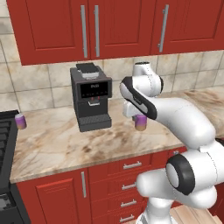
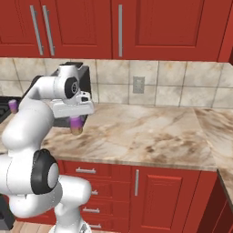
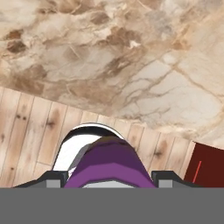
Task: Four empty soda cans are scattered around the kitchen. Gather all the cans and cluster them next to the stove for recycling.
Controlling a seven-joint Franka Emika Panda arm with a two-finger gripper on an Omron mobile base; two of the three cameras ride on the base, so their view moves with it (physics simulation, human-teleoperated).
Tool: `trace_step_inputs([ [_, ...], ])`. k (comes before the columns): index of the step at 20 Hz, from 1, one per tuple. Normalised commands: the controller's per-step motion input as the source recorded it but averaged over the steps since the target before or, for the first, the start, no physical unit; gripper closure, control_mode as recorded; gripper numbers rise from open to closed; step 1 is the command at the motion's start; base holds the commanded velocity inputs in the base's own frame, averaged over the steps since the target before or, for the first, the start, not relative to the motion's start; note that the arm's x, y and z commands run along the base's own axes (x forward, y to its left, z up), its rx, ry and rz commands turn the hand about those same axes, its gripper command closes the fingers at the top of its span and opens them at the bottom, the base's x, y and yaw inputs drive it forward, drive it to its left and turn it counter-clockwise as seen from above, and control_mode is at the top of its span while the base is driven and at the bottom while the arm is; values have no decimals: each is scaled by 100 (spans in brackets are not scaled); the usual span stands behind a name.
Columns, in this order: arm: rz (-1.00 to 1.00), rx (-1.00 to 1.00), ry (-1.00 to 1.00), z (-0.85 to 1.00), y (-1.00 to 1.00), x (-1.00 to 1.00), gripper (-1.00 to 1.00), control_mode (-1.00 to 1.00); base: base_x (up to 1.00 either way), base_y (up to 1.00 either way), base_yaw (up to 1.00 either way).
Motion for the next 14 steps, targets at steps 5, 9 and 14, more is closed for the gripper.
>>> trace_step_inputs([
  [5, 0, 0, 0, 0, 0, 0, 100, 100, -51, 10, 6],
  [9, 0, 0, 0, 0, 0, 0, 100, 100, -59, 11, 7],
  [14, 0, 0, 0, 0, 0, 0, 100, 100, -38, 31, 7],
])
